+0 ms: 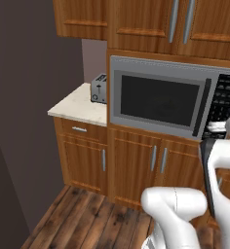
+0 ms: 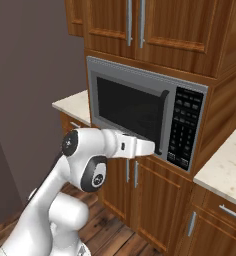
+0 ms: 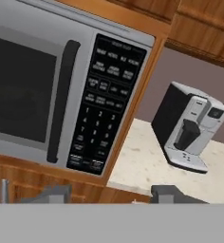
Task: Place the bowl containing the eggplant and broccoli in the microwave. Close the microwave door and press the start button to microwave the meal.
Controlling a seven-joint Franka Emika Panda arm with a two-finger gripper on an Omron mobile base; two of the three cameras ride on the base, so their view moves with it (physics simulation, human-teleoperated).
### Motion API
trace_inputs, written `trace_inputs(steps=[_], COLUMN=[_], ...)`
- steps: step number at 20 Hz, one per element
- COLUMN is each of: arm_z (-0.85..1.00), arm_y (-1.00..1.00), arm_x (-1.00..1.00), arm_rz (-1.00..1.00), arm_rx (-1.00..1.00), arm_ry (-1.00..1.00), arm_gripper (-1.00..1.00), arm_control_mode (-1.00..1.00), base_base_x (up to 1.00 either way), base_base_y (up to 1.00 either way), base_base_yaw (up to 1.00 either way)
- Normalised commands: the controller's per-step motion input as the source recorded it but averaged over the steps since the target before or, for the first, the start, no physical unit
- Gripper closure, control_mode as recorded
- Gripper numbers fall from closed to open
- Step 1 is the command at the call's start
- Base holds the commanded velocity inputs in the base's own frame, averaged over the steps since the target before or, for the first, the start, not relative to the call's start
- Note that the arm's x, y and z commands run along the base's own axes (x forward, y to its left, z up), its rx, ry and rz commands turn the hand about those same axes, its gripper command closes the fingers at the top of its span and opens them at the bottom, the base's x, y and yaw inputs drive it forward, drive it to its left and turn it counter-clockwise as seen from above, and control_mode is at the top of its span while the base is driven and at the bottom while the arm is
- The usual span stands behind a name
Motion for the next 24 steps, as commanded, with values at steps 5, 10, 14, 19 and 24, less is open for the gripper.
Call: trace_inputs(steps=[5,10,14,19,24], arm_z=[-0.15,-0.21,-0.06,0.0,-0.02], arm_y=[0.0,0.0,-0.01,0.0,0.0], arm_x=[-0.35,-0.07,0.0,0.0,0.0], arm_rz=[0.0,0.0,0.0,0.0,0.0], arm_rx=[0.13,0.47,0.54,0.49,0.42], arm_ry=[-0.04,-0.09,-0.06,-0.14,-0.19], arm_gripper=[1.0,1.0,1.0,1.0,1.0], arm_control_mode=[-1.0,-1.0,-1.0,-1.0,-1.0], base_base_x=[0.0,0.0,0.0,0.0,0.0], base_base_y=[0.0,0.0,0.0,0.0,0.0], base_base_yaw=[0.0,0.0,0.0,0.0,0.0])
